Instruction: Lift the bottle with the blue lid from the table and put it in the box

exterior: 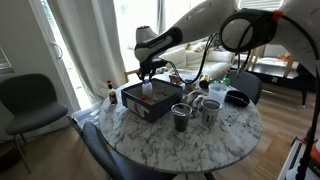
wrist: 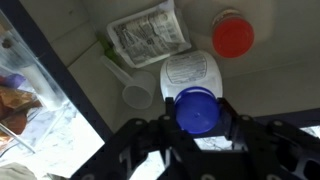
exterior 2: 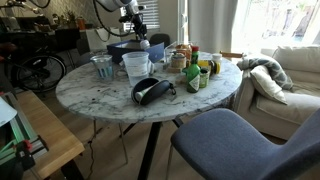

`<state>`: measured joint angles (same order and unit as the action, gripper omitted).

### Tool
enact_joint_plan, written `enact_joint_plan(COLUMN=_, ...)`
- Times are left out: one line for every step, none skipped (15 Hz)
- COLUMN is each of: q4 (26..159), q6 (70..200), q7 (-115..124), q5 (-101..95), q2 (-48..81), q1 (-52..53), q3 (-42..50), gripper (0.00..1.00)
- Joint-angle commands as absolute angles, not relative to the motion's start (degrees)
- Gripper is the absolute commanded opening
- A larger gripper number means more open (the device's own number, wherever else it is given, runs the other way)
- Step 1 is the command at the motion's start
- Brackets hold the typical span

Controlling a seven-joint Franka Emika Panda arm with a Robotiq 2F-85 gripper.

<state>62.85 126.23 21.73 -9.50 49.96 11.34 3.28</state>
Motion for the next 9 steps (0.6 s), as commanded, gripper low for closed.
enact_joint_plan(q4=57.5, q6=122.3, q7=19.6, q5=-8.3, q2=53.3, q1=11.1, q3=3.2, gripper=0.19)
enact_joint_plan(q4=56.9, q6=121.9, q7=19.3, q5=-8.3, q2=53.8, q1=11.1, q3=3.2, gripper=0.19)
enact_joint_plan(q4=56.3, q6=121.9, q7=19.0, q5=-8.2, q2=54.1, q1=11.0, q3=3.0, gripper=0.58)
enact_joint_plan(q4=55.7, q6=121.7, q7=19.1, q5=-8.0, q2=54.5, q1=11.0, q3=2.9, gripper=0.7)
enact_joint_plan(q4=55.3, q6=121.9, q7=18.9, q5=-7.8, q2=54.7, q1=11.0, q3=2.8, gripper=0.75)
enact_joint_plan(q4=55.0, q6=122.3, q7=18.7, q5=-7.7, q2=54.8, q1=11.0, q3=2.7, gripper=0.84)
enact_joint_plan(q4=54.8, q6=122.6, q7=18.5, q5=-7.5, q2=54.4, q1=11.0, q3=2.6, gripper=0.91)
enact_joint_plan(q4=54.3, q6=122.6, q7=18.4, q5=-7.5, q2=54.2, q1=11.1, q3=2.6, gripper=0.99)
enact_joint_plan(q4=54.4, q6=122.5, q7=17.7, q5=-7.6, q2=53.0, q1=11.2, q3=2.4, gripper=1.0)
